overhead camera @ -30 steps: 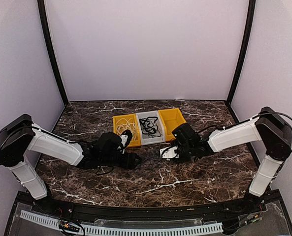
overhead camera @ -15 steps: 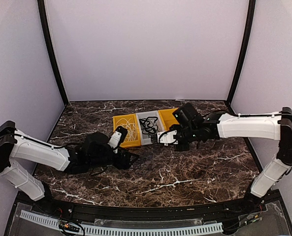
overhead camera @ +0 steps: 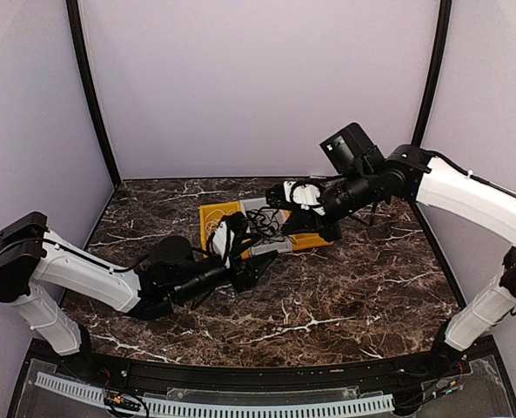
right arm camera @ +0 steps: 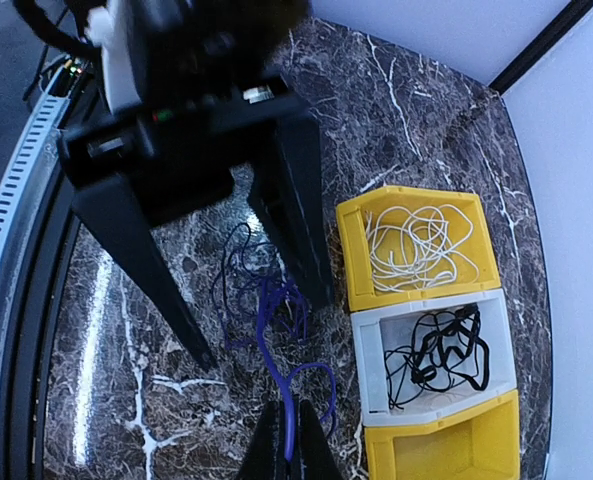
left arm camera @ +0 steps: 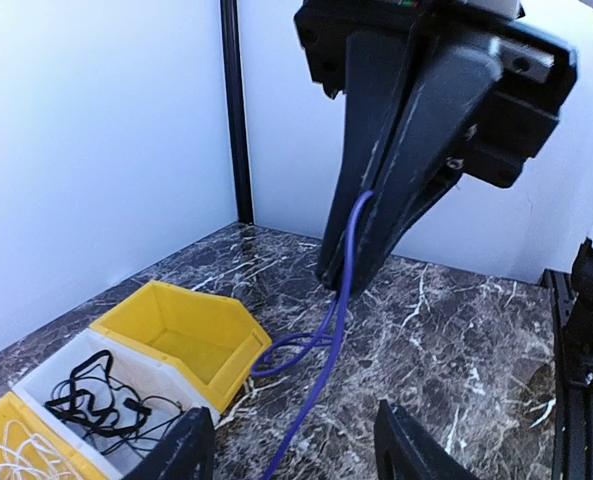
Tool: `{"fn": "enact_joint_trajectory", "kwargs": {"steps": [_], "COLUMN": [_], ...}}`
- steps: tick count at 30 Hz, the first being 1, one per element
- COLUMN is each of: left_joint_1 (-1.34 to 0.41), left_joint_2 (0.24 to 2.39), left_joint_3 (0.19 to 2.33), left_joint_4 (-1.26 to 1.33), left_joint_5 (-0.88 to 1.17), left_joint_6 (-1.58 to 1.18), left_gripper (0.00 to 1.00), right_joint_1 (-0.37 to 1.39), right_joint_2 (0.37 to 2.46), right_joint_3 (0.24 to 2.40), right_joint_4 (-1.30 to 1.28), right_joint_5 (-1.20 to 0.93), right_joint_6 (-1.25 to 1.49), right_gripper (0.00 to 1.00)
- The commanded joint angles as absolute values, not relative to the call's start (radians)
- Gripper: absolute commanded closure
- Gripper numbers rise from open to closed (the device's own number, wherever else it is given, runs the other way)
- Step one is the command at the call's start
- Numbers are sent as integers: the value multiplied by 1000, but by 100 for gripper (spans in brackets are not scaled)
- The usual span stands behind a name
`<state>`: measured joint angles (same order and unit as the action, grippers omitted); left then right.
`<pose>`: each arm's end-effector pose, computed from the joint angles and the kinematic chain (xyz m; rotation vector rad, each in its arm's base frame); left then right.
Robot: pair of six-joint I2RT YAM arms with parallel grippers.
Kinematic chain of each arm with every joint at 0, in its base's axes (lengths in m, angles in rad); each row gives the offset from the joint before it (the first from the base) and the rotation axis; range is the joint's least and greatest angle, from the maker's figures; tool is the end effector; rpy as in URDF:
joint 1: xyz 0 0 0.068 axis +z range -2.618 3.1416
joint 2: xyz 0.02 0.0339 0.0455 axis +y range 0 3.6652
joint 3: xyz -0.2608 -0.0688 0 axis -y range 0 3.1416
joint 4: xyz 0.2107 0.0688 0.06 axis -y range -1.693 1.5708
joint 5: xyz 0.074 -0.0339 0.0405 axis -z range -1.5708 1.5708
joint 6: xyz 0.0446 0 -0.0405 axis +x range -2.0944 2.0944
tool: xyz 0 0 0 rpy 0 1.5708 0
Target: Untangle the cables
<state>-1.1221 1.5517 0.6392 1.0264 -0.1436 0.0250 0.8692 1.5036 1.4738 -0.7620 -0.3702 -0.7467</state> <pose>0.1397 -0.2754 0.2577 0.7135 1.3278 -0.7860 0.1788 0.2366 0.3452 -1.8171 1.4880 0.4965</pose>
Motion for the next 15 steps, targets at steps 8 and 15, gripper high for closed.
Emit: {"fn": "enact_joint_trajectory", "kwargs": {"steps": [8,15], "left_joint_1": [-1121,-1121], "left_joint_2": [1812,1863], "left_joint_3": [751,742], "left_joint_4": [1166,1108], "left_joint_5": [-126,-86], "left_joint_6": [46,9], "left_gripper": [82,92], "right_joint_1": [815,640], "right_joint_2": [1436,1423], "right_joint_3": [1667,1824], "right_joint_4": [-871,-866], "right_joint_5": [-570,-792], "right_joint_6": [-685,-639], "right_gripper": [100,100]}}
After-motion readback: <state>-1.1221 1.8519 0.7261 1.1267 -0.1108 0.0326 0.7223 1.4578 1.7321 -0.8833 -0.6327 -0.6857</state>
